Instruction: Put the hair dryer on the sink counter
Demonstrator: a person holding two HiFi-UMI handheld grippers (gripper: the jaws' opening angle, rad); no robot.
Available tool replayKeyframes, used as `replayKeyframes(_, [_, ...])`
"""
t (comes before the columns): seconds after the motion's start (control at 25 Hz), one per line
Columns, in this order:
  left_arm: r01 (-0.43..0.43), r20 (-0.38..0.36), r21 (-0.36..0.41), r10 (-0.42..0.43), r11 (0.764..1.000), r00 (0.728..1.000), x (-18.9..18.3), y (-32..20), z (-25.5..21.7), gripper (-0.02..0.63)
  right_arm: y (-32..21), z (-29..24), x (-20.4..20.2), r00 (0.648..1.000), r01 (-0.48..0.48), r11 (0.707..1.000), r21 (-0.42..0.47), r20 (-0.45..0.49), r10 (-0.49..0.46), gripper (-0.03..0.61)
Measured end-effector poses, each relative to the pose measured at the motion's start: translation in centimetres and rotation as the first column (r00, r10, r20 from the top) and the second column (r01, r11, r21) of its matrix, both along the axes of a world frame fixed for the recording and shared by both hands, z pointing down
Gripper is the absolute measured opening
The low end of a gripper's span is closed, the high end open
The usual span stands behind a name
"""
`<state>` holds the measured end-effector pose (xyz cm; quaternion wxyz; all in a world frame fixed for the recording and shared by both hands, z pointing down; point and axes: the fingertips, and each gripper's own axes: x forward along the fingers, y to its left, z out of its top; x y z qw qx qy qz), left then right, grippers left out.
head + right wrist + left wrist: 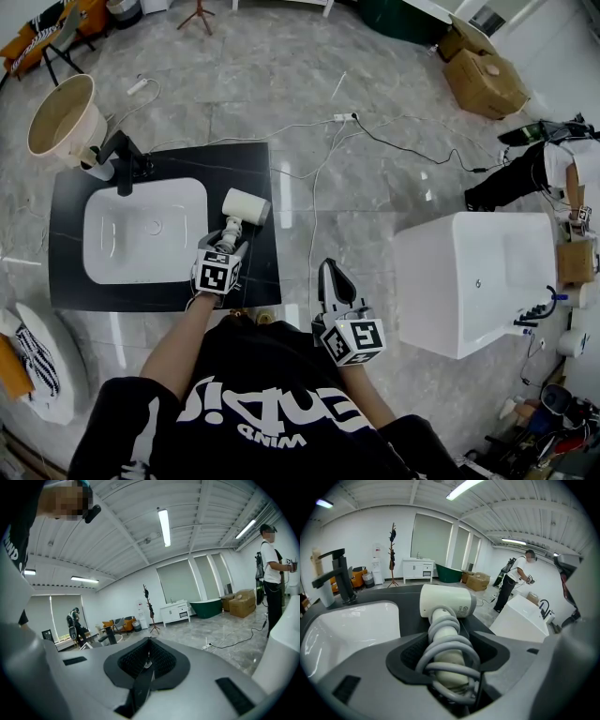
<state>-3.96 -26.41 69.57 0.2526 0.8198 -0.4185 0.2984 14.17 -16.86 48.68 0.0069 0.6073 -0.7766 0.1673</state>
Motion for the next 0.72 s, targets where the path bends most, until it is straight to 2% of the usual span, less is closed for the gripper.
replayKeyframes(0.72, [0.008,0.016,0.02,-0.008,1.0,1.0,-0.09,0.34,0.07,0.295,0.97,-0.08,0.44,1.0,0.0,1.0,0.0,0.004,0.0,0.023])
